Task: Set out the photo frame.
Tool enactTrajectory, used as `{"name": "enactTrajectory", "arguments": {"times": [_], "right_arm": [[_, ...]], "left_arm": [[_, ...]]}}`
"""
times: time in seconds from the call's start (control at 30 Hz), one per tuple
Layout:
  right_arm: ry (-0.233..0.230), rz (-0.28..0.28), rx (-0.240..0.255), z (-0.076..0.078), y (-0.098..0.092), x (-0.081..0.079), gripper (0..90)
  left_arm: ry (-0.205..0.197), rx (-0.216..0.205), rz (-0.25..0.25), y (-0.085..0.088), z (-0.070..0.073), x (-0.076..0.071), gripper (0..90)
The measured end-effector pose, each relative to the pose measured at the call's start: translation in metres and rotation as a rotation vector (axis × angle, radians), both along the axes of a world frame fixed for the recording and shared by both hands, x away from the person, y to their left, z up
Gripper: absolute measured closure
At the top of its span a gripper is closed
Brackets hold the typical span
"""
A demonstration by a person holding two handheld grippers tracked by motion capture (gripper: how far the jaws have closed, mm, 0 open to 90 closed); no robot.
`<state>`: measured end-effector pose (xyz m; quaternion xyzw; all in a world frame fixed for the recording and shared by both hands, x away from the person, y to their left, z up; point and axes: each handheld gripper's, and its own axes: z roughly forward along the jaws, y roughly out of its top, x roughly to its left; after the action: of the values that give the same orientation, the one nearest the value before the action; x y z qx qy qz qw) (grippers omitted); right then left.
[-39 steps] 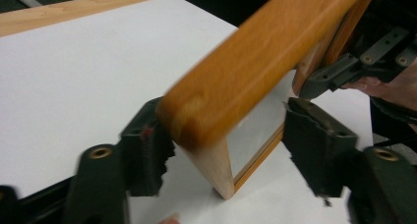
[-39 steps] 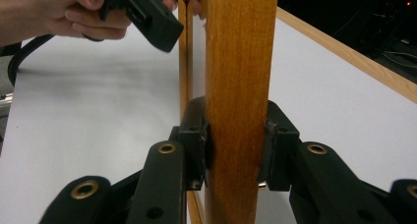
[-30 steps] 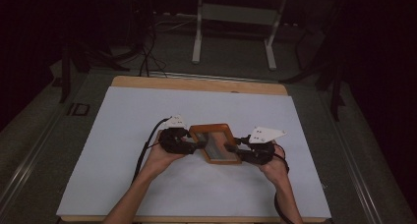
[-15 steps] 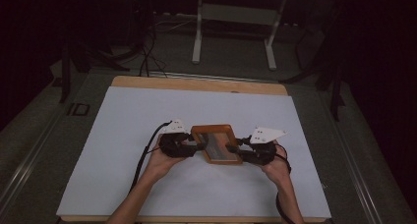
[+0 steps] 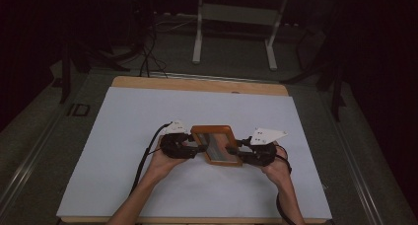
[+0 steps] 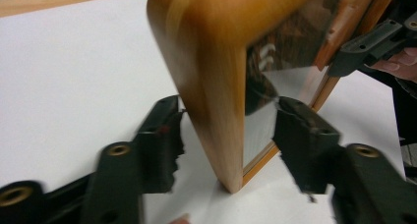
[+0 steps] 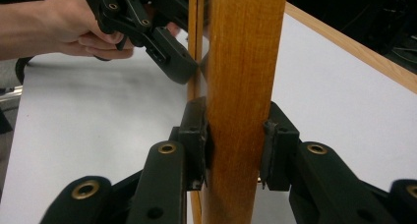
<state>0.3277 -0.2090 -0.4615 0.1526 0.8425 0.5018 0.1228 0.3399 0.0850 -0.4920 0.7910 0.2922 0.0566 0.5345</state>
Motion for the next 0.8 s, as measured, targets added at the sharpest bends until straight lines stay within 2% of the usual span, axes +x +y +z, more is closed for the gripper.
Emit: {"name": "enactTrajectory", "arguments": {"times": [0.13, 0.2, 0.3, 0.4, 0.5, 0.67, 0.8], "right_arm": [[-0.009, 0.013, -0.002, 0.000, 0.001, -0.001, 68.2], [-0.014, 0.013, -0.004, 0.001, 0.002, -0.001, 68.1], [-0.013, -0.010, -0.019, 0.001, 0.001, 0.000, 67.9], [0.007, -0.016, -0.014, -0.001, -0.004, 0.002, 66.4], [0.013, -0.022, -0.015, -0.001, -0.004, 0.002, 65.5], [0.024, -0.026, -0.023, -0.001, -0.001, 0.003, 64.2], [0.023, -0.025, -0.009, 0.001, 0.001, 0.003, 63.5]], "left_arm": [[-0.020, 0.006, -0.035, -0.007, 0.001, 0.001, 39.3], [-0.024, 0.013, -0.029, -0.010, 0.002, 0.001, 38.2], [-0.014, -0.004, -0.040, -0.009, 0.003, 0.000, 42.7], [-0.020, 0.004, -0.039, -0.010, 0.004, -0.002, 47.2], [-0.016, 0.007, -0.037, -0.010, 0.005, -0.003, 48.4], [-0.042, 0.039, -0.019, -0.010, 0.010, -0.007, 49.3], [-0.045, 0.019, -0.019, -0.005, 0.017, -0.010, 50.6]]}}
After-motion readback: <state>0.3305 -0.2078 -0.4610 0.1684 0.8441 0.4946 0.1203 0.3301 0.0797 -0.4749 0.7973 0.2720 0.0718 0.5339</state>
